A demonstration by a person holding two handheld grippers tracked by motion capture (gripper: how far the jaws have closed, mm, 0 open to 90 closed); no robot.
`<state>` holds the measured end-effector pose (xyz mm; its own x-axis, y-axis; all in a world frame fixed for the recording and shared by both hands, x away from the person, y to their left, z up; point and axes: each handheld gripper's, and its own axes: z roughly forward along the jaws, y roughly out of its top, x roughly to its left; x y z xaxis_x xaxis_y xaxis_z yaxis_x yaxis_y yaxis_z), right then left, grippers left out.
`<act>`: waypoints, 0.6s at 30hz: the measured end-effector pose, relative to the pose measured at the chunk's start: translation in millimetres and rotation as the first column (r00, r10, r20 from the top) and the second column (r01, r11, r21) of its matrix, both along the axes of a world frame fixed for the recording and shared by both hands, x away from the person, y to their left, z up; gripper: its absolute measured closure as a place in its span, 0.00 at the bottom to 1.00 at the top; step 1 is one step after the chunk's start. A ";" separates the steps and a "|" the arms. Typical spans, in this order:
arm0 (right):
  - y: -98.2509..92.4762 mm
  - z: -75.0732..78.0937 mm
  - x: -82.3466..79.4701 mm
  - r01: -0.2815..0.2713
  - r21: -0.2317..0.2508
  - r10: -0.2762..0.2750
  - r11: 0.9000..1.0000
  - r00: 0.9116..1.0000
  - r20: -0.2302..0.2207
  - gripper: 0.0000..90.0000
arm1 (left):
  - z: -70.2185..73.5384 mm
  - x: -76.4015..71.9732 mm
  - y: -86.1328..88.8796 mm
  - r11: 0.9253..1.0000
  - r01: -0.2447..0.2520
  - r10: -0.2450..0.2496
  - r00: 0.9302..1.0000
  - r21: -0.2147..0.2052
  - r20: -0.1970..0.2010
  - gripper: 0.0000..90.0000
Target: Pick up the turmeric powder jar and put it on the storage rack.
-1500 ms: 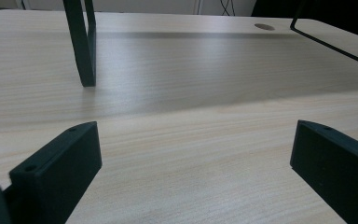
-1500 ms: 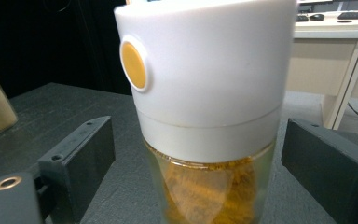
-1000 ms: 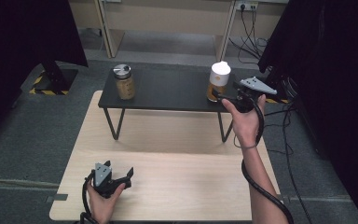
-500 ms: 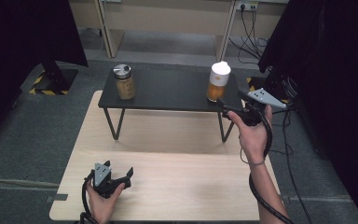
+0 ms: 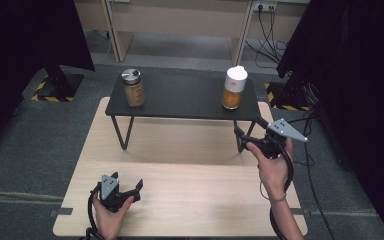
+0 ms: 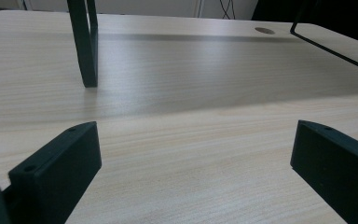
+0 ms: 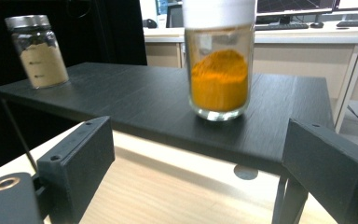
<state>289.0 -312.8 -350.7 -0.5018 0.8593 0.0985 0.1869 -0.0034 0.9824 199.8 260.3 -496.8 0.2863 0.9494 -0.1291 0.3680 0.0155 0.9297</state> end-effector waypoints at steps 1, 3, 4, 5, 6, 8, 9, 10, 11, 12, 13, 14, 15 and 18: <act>-0.2 -3.7 -3.0 -0.004 0.001 0.004 1.000 1.000 0.001 0.10 | 0.1 0.0 -0.2 1.000 -0.001 0.001 1.000 0.001 -0.001 0.01; 0.1 -13.0 -9.9 -0.016 0.004 0.016 1.000 1.000 -0.003 0.10 | -0.1 -0.3 -0.4 1.000 -0.001 0.001 1.000 0.002 0.001 0.01; 0.1 -13.0 -9.9 -0.016 0.004 0.016 1.000 1.000 -0.003 0.10 | -0.1 -0.3 -0.4 1.000 -0.001 0.001 1.000 0.002 0.001 0.01; 0.4 -19.1 -13.6 -0.020 0.005 0.020 1.000 1.000 -0.005 0.10 | -0.2 -0.6 -0.5 1.000 -0.002 0.002 1.000 0.001 0.002 0.01; 0.9 -23.3 -16.1 -0.020 0.002 0.020 1.000 1.000 -0.007 0.10 | -0.5 -0.9 -0.5 1.000 -0.003 0.003 1.000 0.001 0.005 0.01; 1.7 -31.5 -20.5 -0.019 -0.001 0.019 1.000 1.000 -0.012 0.10 | -0.7 -1.1 0.1 1.000 -0.002 0.002 1.000 -0.001 0.006 0.01; 2.0 -37.6 -23.5 -0.020 -0.005 0.020 1.000 1.000 -0.019 0.10 | -0.8 -1.1 0.5 1.000 -0.003 0.003 1.000 -0.004 0.005 0.01; 2.7 -42.3 -26.4 -0.017 -0.013 0.017 1.000 1.000 -0.022 0.10 | -1.0 -1.0 0.8 1.000 -0.003 0.003 1.000 -0.007 0.005 0.01; 3.2 -46.2 -28.6 -0.014 -0.022 0.013 1.000 1.000 -0.022 0.10 | -1.1 -0.9 1.1 1.000 -0.004 0.004 1.000 -0.010 0.005 0.01; 3.4 -51.5 -31.1 -0.012 -0.024 0.011 1.000 1.000 -0.029 0.10 | -1.0 -0.8 1.2 1.000 -0.004 0.004 1.000 -0.011 0.004 0.01; 4.0 -58.2 -34.3 -0.007 -0.029 0.006 1.000 0.999 -0.038 0.10 | -0.9 -0.7 1.3 1.000 -0.003 0.004 1.000 -0.011 0.004 0.01; 4.9 -66.2 -37.8 -0.003 -0.044 0.000 0.999 0.999 -0.048 0.10 | -1.0 -0.7 1.1 1.000 -0.003 0.003 1.000 -0.010 0.004 0.01; 5.4 -70.2 -39.6 0.001 -0.052 -0.004 0.999 0.999 -0.053 0.10 | -0.9 -0.7 0.8 1.000 -0.003 0.003 1.000 -0.007 0.004 0.01; 8.2 -82.8 -45.4 0.021 -0.096 -0.028 0.995 0.997 -0.071 0.10 | -0.9 -0.8 0.8 1.000 -0.003 0.003 1.000 -0.008 0.004 0.01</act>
<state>243.6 -304.6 -433.5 -0.4753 0.8784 0.0507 0.2585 0.0844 0.9623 199.0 261.1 -497.8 0.2841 0.9492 -0.1357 0.3638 0.0242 0.9312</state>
